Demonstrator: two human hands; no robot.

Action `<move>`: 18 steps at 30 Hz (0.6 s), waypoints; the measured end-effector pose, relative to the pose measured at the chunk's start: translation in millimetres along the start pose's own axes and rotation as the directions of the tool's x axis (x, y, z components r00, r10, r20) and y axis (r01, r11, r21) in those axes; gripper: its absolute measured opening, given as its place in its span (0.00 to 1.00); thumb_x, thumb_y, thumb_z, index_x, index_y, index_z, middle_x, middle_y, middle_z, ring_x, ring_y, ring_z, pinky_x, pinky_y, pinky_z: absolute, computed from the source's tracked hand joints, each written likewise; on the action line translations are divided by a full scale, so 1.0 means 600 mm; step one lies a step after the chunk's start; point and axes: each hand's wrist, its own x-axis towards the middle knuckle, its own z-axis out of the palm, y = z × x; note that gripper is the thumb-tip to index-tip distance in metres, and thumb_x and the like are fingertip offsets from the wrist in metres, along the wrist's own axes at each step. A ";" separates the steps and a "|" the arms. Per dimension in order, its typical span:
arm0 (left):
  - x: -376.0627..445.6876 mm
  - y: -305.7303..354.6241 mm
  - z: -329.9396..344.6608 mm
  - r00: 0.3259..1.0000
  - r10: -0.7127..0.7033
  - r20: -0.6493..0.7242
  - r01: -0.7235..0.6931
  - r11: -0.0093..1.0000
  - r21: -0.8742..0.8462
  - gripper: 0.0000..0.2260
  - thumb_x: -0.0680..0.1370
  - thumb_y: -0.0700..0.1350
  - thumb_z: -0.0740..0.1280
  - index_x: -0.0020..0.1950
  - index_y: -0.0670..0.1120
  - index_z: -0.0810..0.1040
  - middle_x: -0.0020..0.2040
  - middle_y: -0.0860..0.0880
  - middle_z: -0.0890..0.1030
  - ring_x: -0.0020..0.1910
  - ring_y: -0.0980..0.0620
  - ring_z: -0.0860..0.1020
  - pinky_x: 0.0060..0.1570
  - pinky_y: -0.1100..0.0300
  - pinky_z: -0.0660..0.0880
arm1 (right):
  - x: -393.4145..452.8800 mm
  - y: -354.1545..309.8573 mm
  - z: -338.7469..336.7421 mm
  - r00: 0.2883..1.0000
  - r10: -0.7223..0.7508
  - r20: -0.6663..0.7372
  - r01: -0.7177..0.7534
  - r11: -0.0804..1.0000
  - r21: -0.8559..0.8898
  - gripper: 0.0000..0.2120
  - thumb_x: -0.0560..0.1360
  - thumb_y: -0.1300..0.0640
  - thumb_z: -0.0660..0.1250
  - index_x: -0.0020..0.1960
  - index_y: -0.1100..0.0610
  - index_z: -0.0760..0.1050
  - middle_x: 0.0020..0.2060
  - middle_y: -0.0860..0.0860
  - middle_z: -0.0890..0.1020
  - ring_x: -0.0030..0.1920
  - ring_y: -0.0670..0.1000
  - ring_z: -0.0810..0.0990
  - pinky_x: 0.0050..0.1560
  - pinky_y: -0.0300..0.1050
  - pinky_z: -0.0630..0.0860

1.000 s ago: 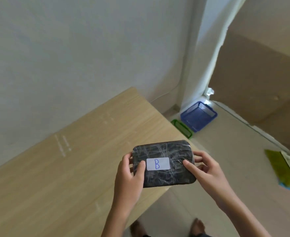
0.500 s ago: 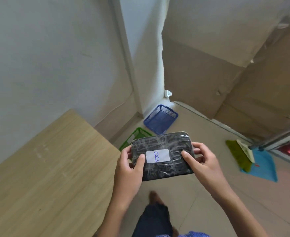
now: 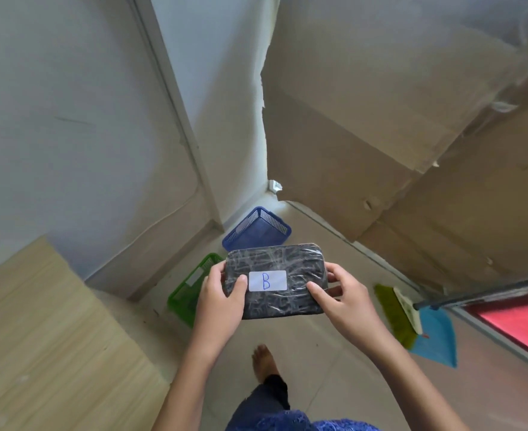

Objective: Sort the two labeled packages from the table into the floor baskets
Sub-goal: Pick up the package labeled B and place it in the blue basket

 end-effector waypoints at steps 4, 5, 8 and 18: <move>0.060 0.029 0.030 0.998 -0.056 -0.020 0.057 0.997 0.057 0.22 0.79 0.54 0.66 0.73 0.53 0.70 0.69 0.51 0.76 0.67 0.49 0.74 0.67 0.49 0.71 | 0.096 -0.001 -0.020 0.998 -0.003 0.055 0.005 1.000 -0.025 0.13 0.75 0.58 0.71 0.53 0.41 0.78 0.43 0.39 0.84 0.42 0.39 0.82 0.38 0.30 0.77; 0.075 0.035 0.037 0.998 -0.067 -0.019 0.069 0.995 0.072 0.24 0.78 0.54 0.66 0.73 0.52 0.70 0.69 0.50 0.75 0.67 0.49 0.74 0.67 0.49 0.71 | 0.118 0.001 -0.025 0.998 -0.003 0.068 0.005 1.000 -0.024 0.14 0.75 0.58 0.71 0.52 0.39 0.78 0.42 0.36 0.84 0.42 0.37 0.82 0.38 0.29 0.76; 0.114 0.052 0.058 0.995 -0.100 -0.029 0.103 0.989 0.109 0.26 0.77 0.54 0.67 0.74 0.50 0.70 0.68 0.48 0.75 0.66 0.48 0.74 0.67 0.48 0.71 | 0.185 0.005 -0.030 0.994 0.008 0.109 -0.004 0.999 -0.039 0.14 0.75 0.58 0.71 0.51 0.38 0.77 0.42 0.37 0.84 0.42 0.39 0.83 0.39 0.30 0.78; 0.316 0.132 0.195 0.951 -0.241 -0.192 0.247 0.969 0.008 0.28 0.80 0.53 0.66 0.77 0.43 0.66 0.73 0.44 0.71 0.71 0.46 0.70 0.65 0.56 0.66 | 0.528 0.000 -0.086 0.921 -0.008 0.389 0.110 0.965 -0.239 0.11 0.76 0.56 0.70 0.57 0.47 0.76 0.46 0.41 0.81 0.45 0.44 0.83 0.44 0.37 0.79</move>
